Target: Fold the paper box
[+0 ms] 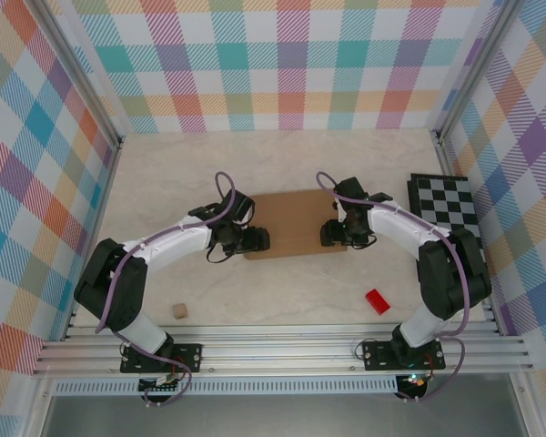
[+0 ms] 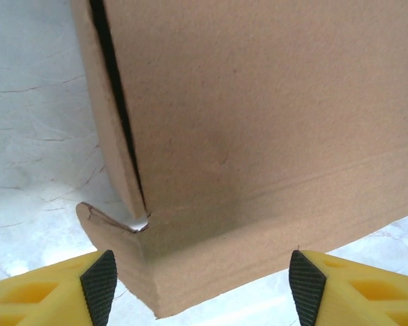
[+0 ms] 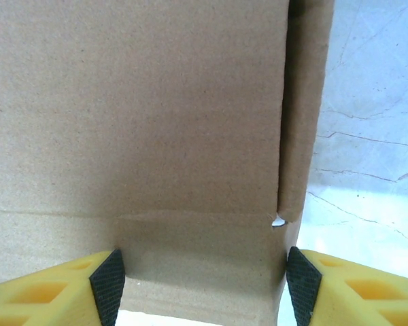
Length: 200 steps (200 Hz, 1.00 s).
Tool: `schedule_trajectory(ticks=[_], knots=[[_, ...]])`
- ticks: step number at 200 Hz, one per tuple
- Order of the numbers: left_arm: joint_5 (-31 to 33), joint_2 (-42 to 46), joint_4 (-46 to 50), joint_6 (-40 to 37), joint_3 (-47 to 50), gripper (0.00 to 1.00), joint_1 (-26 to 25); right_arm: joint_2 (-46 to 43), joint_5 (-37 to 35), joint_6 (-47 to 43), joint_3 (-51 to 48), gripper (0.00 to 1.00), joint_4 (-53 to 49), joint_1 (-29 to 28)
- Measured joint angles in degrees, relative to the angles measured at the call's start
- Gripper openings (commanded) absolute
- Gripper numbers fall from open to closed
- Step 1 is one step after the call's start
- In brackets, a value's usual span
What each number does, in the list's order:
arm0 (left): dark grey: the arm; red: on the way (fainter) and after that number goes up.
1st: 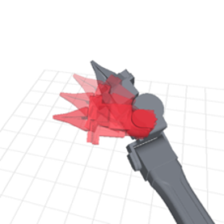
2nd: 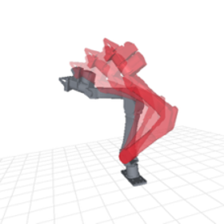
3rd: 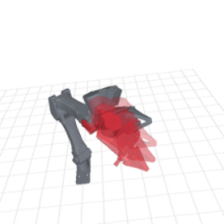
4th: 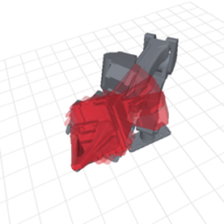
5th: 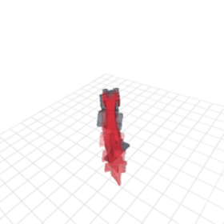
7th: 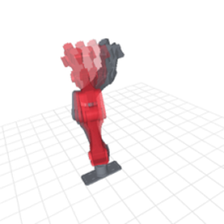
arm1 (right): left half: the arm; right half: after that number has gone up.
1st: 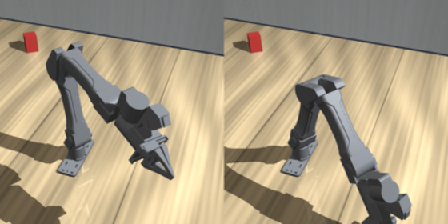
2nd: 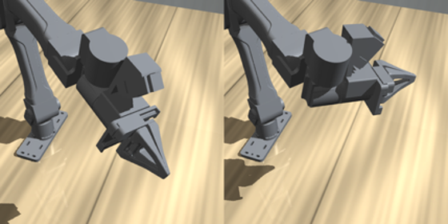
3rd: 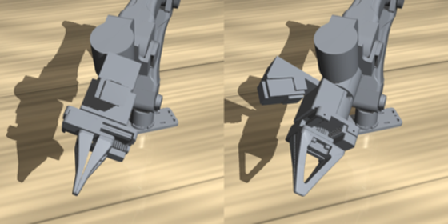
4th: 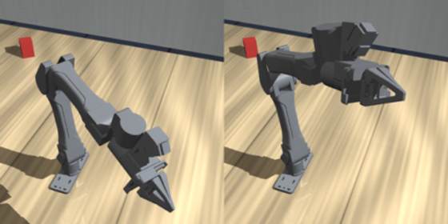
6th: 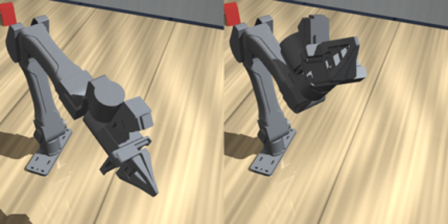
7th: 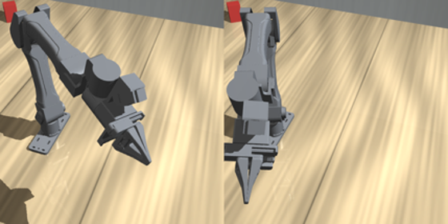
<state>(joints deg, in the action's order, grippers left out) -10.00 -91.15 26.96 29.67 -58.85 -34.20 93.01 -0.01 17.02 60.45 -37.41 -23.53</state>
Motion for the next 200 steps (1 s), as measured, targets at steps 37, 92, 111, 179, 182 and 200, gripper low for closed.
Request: schedule_trajectory(ticks=[37,92,111,179,182,200], knots=[[-1.01,-0.04,-1.88,1.97,0.26,0.63,-0.33,0.04,1.36,0.07,0.0,0.6,0.09,0.0],[-2.32,-0.5,-3.89,4.02,0.55,0.58,-1.03,0.09,1.95,0.07,0.0,0.61,0.24,0.0],[-2.47,-0.72,-4.0,3.82,0.52,0.65,-1.05,0.09,1.51,0.02,0.0,0.61,0.17,0.0],[5.64,-0.22,4.57,-3.52,-2.03,0.83,-1.33,0.09,0.85,-0.46,0.0,0.62,0.02,0.0],[5.57,-0.22,4.42,-3.61,-1.95,0.83,-1.33,0.09,0.87,-0.48,0.0,0.62,0.02,0.0],[4.26,-0.42,2.23,-3.98,-0.59,0.82,-1.36,0.09,0.87,-0.63,0.0,0.61,0.02,0.0]])
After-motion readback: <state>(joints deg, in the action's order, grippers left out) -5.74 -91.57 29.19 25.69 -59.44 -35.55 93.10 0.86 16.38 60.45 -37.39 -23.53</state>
